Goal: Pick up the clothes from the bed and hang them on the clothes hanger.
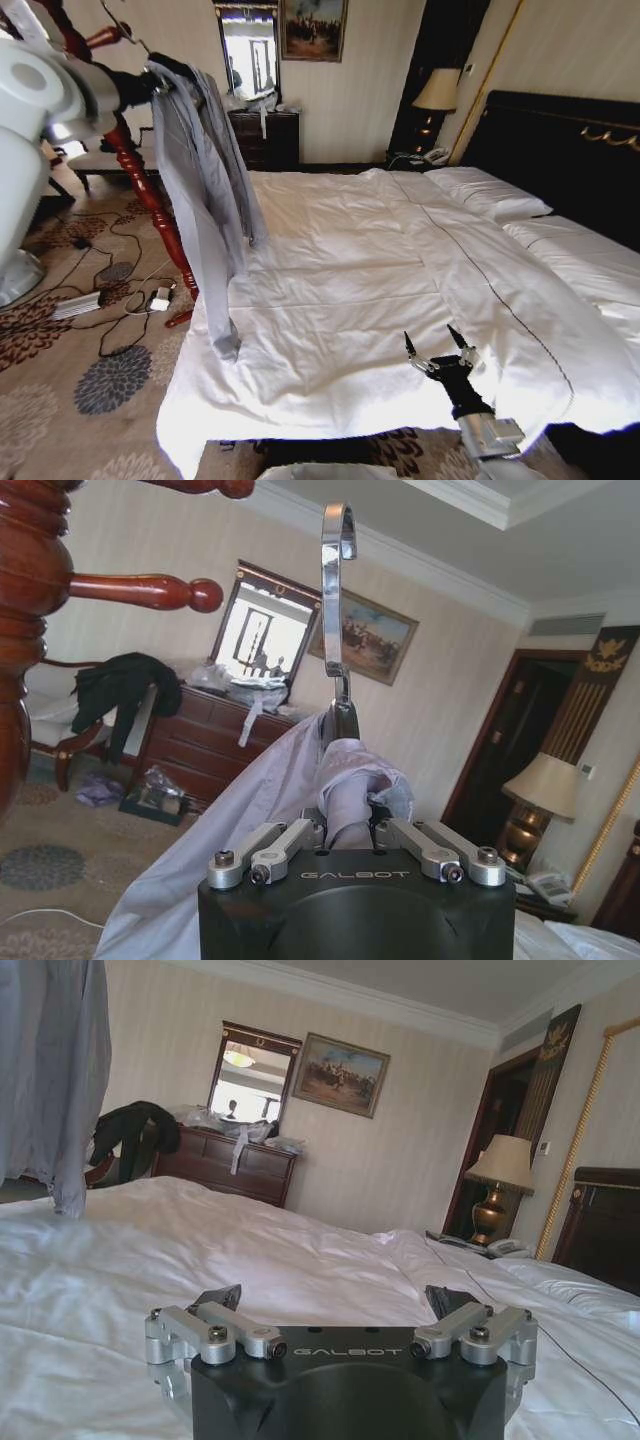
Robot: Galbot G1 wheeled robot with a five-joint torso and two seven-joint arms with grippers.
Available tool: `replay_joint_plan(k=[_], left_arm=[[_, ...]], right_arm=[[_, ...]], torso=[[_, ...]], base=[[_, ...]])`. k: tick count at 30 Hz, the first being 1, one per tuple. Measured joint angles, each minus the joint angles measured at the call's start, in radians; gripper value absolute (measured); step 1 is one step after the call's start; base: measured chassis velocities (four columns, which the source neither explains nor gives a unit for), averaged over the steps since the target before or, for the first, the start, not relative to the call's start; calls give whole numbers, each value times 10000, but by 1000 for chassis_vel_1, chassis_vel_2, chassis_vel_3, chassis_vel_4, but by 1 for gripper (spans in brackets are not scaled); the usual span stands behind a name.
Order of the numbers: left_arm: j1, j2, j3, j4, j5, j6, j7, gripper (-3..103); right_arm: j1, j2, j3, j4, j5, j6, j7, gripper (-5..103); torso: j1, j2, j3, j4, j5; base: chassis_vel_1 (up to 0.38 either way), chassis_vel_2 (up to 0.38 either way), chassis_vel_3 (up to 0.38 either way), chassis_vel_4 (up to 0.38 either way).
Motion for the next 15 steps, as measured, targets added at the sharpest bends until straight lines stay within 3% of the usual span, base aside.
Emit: replay_joint_plan(k=[6,15], left_arm=[[-831,-350,666,1425,-216,74,174,16],[-1369,-1089,964,3087,-217,135,726,16]], right_arm=[[0,0,0,0,0,0,0,100],[0,0,0,0,0,0,0,100]], torso=[[-1,0,0,4,-2],[0,0,0,4,-4]], base=[[0,0,0,0],[0,0,0,0]])
